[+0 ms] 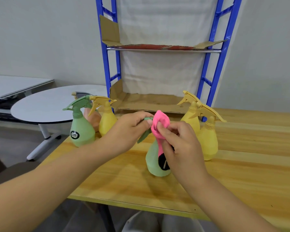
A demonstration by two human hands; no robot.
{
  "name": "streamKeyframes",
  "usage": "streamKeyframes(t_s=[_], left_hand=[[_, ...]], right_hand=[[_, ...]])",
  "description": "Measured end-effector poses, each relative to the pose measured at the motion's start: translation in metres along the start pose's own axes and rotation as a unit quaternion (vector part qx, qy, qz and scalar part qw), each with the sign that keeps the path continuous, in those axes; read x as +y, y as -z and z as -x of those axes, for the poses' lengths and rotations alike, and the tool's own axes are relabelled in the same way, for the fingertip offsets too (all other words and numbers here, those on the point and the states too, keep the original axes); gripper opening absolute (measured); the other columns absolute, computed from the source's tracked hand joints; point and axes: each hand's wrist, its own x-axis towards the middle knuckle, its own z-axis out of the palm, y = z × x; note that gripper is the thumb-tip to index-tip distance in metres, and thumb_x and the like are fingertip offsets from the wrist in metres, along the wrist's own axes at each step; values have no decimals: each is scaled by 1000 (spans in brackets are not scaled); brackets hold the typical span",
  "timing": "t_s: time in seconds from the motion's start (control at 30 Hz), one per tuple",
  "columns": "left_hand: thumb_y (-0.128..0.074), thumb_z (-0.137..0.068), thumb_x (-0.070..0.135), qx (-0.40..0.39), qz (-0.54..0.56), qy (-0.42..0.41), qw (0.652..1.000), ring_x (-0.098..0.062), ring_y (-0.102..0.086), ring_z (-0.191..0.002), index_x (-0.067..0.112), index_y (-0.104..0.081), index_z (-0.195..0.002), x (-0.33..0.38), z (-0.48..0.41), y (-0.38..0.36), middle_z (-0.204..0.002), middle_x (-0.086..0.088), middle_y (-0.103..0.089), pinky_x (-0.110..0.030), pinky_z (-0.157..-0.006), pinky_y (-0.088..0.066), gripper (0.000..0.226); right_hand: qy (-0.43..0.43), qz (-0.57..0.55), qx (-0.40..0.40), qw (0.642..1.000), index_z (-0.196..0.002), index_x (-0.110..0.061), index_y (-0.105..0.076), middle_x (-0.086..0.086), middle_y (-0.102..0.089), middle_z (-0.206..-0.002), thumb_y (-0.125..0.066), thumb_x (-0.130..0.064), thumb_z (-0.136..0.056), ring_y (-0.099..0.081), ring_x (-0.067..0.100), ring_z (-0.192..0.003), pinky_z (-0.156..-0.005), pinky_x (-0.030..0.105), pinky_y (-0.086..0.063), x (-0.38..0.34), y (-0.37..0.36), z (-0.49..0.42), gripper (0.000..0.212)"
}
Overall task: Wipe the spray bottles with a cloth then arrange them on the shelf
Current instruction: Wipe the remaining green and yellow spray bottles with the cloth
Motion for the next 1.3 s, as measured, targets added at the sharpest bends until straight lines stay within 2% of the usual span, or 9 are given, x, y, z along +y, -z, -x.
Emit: streamKeyframes(t_s=[0.2,0.47,0.6,0.7,0.97,1.03,1.1,1.17,1.3], left_hand=[[-37,-90,31,-18,-16,-19,1000,-12,-59,-87,7,-64,-110,-1,3,1,-93,0,-66,-26,-82,-46,41],[-40,-98,20,0,-82,-17,997,-19,-59,-84,10,-64,-105,-2,0,-1,-90,-6,-67,-31,-80,-46,27],[-40,-98,18,4,-108,-27,994,-10,-56,-76,13,-64,-101,1,-2,-2,-85,-1,-65,-23,-72,-42,25],[-39,-98,19,0,-109,-20,994,-6,-55,-75,18,-64,-103,1,-4,-1,-82,6,-63,-19,-69,-41,25],[-37,-99,23,-38,-85,-2,996,-27,-60,-88,22,-63,-106,-5,-9,6,-95,-9,-67,-46,-82,-49,27],[-37,-99,21,-40,-95,7,995,-25,-59,-91,23,-63,-104,-7,-14,9,-97,-5,-66,-43,-84,-49,26],[-37,-98,16,-39,-158,-11,987,-19,-52,-96,24,-64,-106,-8,-24,12,-96,2,-60,-30,-86,-39,29],[-40,-97,11,-16,-223,-39,974,-17,-43,-99,25,-66,-109,-10,-33,14,-94,2,-50,-25,-84,-28,32],[-41,-94,2,9,-159,-25,987,-20,-52,-88,26,-70,-97,-10,-41,14,-94,-4,-42,-29,-81,-49,38]], right_hand=[[14,16,-3,1000,-108,-18,-70,3,-55,-88,-71,-7,-82,-47,21,-82,-55,35,-45,6,-9,6,28],[13,25,-68,997,-104,-21,-72,1,-53,-90,-68,-11,-80,-48,20,-85,-60,35,-46,15,-4,22,27],[6,-9,12,1000,-108,-21,-71,2,-53,-92,-58,-20,-86,-45,16,-88,-69,23,-40,19,6,7,25],[-8,-21,38,999,-109,-19,-70,3,-52,-93,-57,-20,-87,-45,17,-89,-70,25,-42,22,6,1,25],[34,15,-86,996,-101,-26,-72,-2,-43,-93,-45,-14,-84,-43,21,-87,-68,32,-42,22,-6,41,34],[57,24,-122,991,-94,-28,-74,-1,-47,-90,-45,-15,-85,-42,19,-84,-67,30,-42,23,-6,54,32],[70,33,-146,986,-91,-28,-74,0,-52,-89,-46,-16,-84,-42,19,-84,-63,33,-46,26,-2,62,32],[66,25,-128,989,-93,-26,-74,-2,-49,-94,-45,-15,-86,-45,20,-86,-65,34,-47,28,3,62,32],[44,0,-16,999,-99,-19,-74,-2,-45,-100,-50,-11,-86,-45,19,-91,-74,24,-41,25,15,39,28]])
